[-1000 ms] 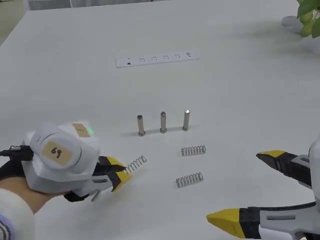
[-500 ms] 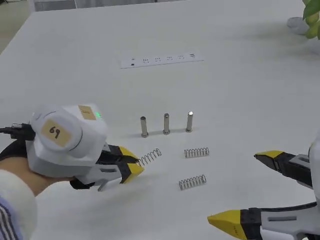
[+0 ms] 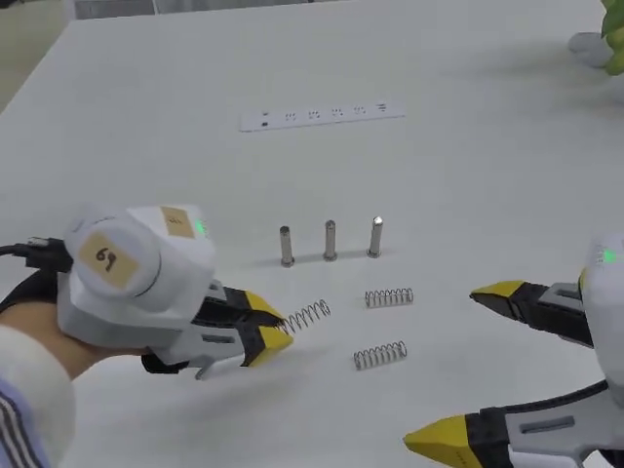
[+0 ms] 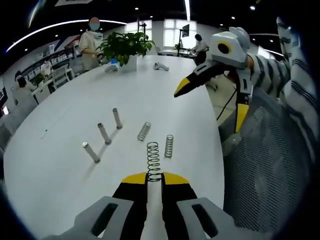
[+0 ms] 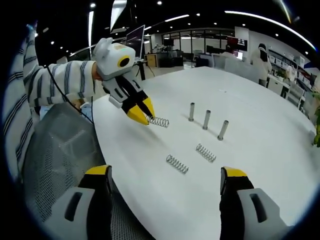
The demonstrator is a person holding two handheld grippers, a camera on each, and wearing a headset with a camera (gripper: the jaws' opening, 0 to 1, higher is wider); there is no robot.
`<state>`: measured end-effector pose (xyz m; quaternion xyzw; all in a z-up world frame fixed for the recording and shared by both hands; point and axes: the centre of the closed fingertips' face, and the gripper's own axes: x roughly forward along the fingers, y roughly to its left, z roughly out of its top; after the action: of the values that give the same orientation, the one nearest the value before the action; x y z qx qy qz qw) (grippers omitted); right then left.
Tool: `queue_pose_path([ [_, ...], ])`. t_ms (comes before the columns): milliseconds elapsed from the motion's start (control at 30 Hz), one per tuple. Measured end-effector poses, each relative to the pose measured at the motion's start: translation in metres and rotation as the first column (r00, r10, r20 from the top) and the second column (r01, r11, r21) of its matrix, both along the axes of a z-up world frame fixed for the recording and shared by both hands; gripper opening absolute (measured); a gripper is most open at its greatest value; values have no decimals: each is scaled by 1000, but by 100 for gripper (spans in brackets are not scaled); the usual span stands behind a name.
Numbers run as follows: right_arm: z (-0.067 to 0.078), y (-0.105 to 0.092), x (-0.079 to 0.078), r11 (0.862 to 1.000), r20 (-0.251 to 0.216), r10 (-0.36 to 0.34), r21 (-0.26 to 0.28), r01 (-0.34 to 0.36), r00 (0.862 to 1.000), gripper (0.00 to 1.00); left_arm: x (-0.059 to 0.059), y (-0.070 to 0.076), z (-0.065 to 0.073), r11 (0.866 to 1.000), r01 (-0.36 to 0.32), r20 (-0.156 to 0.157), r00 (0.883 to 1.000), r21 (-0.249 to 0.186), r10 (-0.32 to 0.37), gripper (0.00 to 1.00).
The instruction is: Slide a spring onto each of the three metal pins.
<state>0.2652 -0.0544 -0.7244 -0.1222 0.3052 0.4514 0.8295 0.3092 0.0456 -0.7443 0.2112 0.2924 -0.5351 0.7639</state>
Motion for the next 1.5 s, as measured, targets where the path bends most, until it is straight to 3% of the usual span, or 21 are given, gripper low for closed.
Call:
queue_pose_path([
  [100, 0, 3, -2, 999, -3, 45, -3, -45, 999, 85, -5, 2, -5, 1000, -8, -39, 999, 18, 9, 2],
  [300, 6, 7, -2, 995, 3, 96, 12, -96, 995, 83, -10, 3, -10, 999, 24, -32, 999, 49, -23, 2],
  [400, 6, 9, -3, 993, 1, 121, 9, -121, 993, 81, -14, -1, -7, 999, 32, -45, 998, 23, -31, 2],
  [567, 0, 10, -8, 983, -2, 177, -41, -176, 984, 78, -16, -3, -9, 999, 49, -54, 997, 23, -47, 2],
  [867, 1, 20, -8, 971, 9, 236, -35, -235, 972, 73, -21, -8, -10, 995, 92, -54, 994, 27, -91, 2],
  [967, -1, 22, -8, 964, 18, 263, -58, -261, 965, 71, -24, -11, -8, 995, 100, -62, 993, 5, -100, 2],
  [1267, 0, 34, -7, 953, 22, 302, -26, -301, 953, 59, -26, -17, 3, 993, 112, -48, 992, -24, -113, 2],
  [1500, 2, 40, 2, 951, 59, 310, -17, -309, 949, 54, -27, -20, 7, 989, 150, -28, 988, -18, -150, 2],
])
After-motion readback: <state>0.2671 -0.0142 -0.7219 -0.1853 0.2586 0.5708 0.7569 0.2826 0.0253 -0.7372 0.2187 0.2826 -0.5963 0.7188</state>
